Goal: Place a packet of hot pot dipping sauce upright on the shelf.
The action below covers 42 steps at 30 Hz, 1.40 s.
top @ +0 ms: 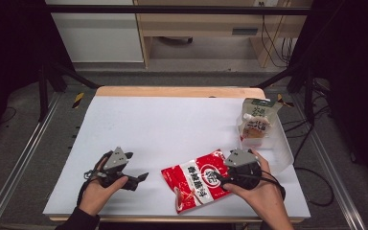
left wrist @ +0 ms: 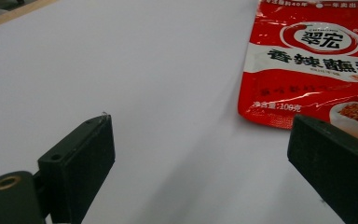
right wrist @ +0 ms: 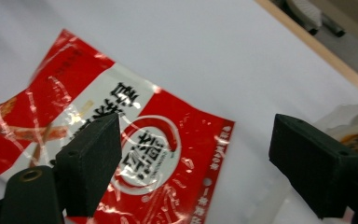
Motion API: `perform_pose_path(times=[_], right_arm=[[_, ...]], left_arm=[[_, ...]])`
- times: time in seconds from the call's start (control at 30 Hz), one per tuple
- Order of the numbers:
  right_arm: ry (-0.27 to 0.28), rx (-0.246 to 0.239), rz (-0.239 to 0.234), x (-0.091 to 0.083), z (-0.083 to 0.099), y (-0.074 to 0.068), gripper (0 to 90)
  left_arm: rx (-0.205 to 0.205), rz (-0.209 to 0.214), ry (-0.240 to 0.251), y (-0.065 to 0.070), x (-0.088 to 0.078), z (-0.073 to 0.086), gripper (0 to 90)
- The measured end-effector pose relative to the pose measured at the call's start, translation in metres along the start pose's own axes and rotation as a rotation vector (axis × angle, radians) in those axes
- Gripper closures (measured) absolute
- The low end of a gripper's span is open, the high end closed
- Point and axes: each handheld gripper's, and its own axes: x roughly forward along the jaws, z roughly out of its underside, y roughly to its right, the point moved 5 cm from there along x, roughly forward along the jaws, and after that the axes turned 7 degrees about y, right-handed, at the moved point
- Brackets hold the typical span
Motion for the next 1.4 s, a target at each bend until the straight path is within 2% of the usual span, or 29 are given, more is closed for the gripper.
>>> perform_pose_path(times=[0.13, 0.2, 0.27, 0.4, 0.57, 0.8, 0.87, 0.97, 1.17, 1.4], right_arm=[[0.017, 0.030, -0.028, 0.000, 0.009, -0.008, 16.8], [0.019, 0.052, -0.038, 0.003, 0.017, -0.010, 16.6], [0.020, 0.089, -0.036, 0.006, 0.027, -0.011, 16.2], [0.027, 0.125, -0.017, 0.006, 0.042, -0.012, 18.3], [0.011, 0.153, -0.005, 0.003, 0.057, -0.013, 16.7], [0.008, 0.186, -0.012, 0.003, 0.064, -0.011, 14.9], [-0.023, 0.198, -0.029, 0.006, 0.066, -0.011, 12.8], [-0.031, 0.214, -0.047, 0.009, 0.067, -0.010, 12.4], [-0.085, 0.252, -0.065, 0.016, 0.079, -0.003, 11.0], [-0.122, 0.252, -0.084, 0.020, 0.085, -0.005, 11.9]], left_arm=[[0.013, 0.023, 0.004, 0.010, 0.007, -0.007, 7.5], [0.035, 0.029, -0.005, 0.012, 0.012, -0.011, 7.5], [0.045, 0.033, -0.011, 0.013, 0.016, -0.014, 7.5], [0.059, 0.039, -0.026, 0.018, 0.023, -0.013, 7.5], [0.038, 0.036, -0.021, 0.020, 0.020, -0.001, 7.5], [0.036, 0.028, -0.021, 0.015, 0.012, 0.001, 7.5], [0.031, 0.023, -0.017, 0.013, 0.012, 0.001, 7.5], [0.030, 0.021, -0.019, 0.012, 0.011, 0.002, 7.5], [0.035, 0.024, -0.018, 0.012, 0.010, 0.002, 7.5], [0.038, 0.028, -0.020, 0.013, 0.010, 0.002, 7.5]])
